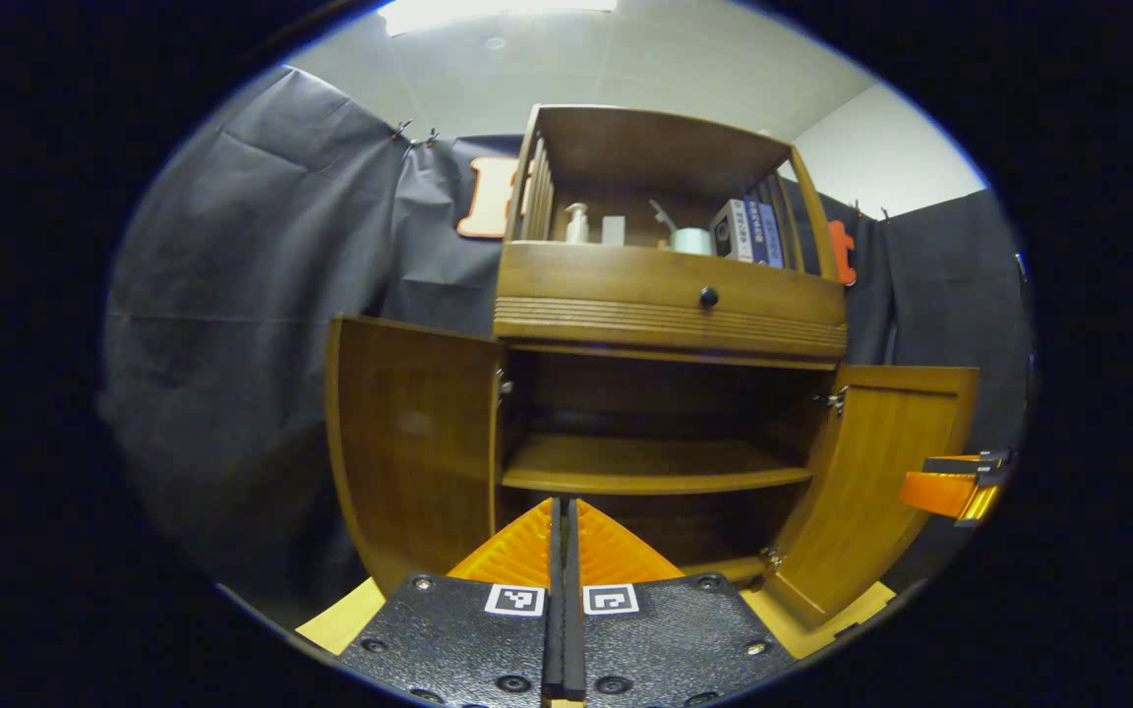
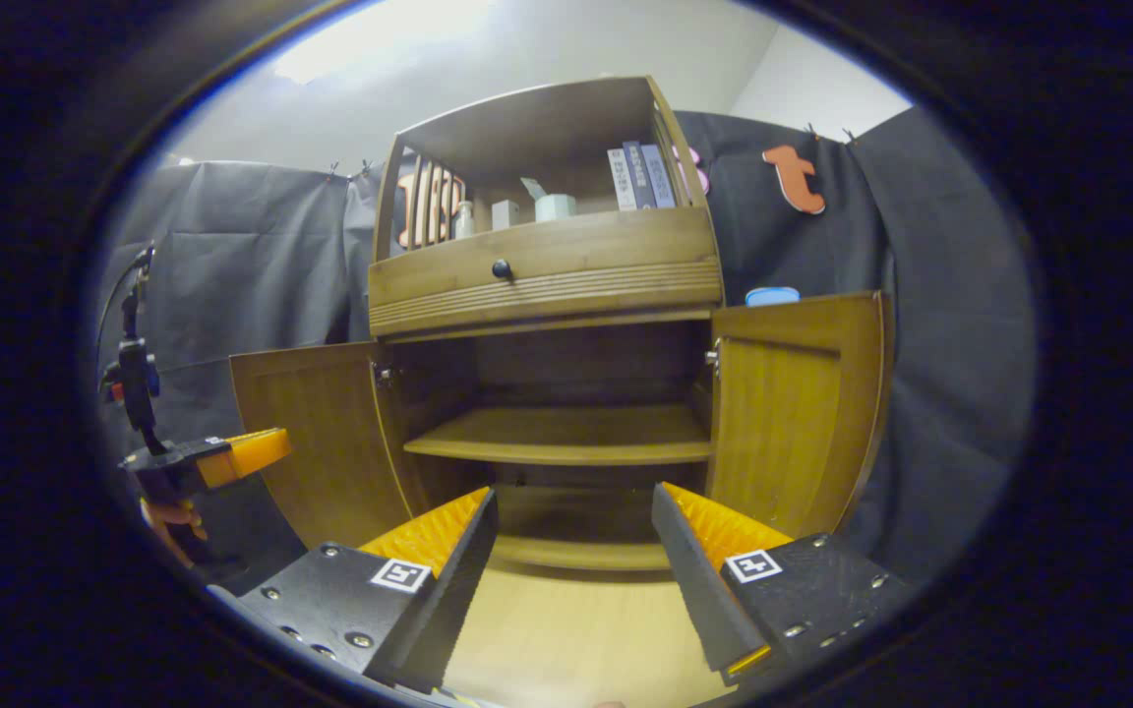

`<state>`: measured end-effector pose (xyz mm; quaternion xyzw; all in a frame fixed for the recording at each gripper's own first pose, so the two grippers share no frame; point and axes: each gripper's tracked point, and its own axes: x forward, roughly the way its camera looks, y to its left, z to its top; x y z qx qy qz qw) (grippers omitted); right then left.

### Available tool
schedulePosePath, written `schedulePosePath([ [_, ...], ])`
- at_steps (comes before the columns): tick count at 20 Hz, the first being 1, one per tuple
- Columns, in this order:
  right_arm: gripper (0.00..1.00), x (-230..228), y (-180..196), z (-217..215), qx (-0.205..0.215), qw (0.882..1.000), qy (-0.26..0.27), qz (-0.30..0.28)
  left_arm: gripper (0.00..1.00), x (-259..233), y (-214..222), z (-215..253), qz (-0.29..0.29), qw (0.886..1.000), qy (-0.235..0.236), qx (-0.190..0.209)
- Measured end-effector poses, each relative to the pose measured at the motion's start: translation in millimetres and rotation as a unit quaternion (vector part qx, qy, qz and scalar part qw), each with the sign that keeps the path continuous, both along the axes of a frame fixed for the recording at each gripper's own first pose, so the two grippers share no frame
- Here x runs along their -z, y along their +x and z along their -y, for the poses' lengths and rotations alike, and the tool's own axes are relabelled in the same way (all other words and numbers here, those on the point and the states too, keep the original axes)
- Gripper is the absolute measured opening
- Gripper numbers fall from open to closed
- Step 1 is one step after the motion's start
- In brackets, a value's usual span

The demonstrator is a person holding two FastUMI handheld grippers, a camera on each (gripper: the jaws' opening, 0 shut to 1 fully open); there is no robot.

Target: Open the right door of the double-door shoe cabinet with the right hand, and open the left door with the left hand.

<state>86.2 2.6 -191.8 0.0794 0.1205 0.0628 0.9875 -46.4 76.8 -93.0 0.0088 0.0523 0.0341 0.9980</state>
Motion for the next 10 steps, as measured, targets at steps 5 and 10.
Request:
schedulePosePath([
  [5, 0.93, -22, 15, 14, 0.031, 0.998, -0.015, 0.049, 0.0, -47, 10, 42, 0.024, 0.999, 0.006, 0.04],
  [10, 0.93, -36, 20, 11, 0.038, 0.997, -0.003, 0.073, 0.0, -80, 8, 71, 0.041, 0.997, -0.018, 0.07],
])
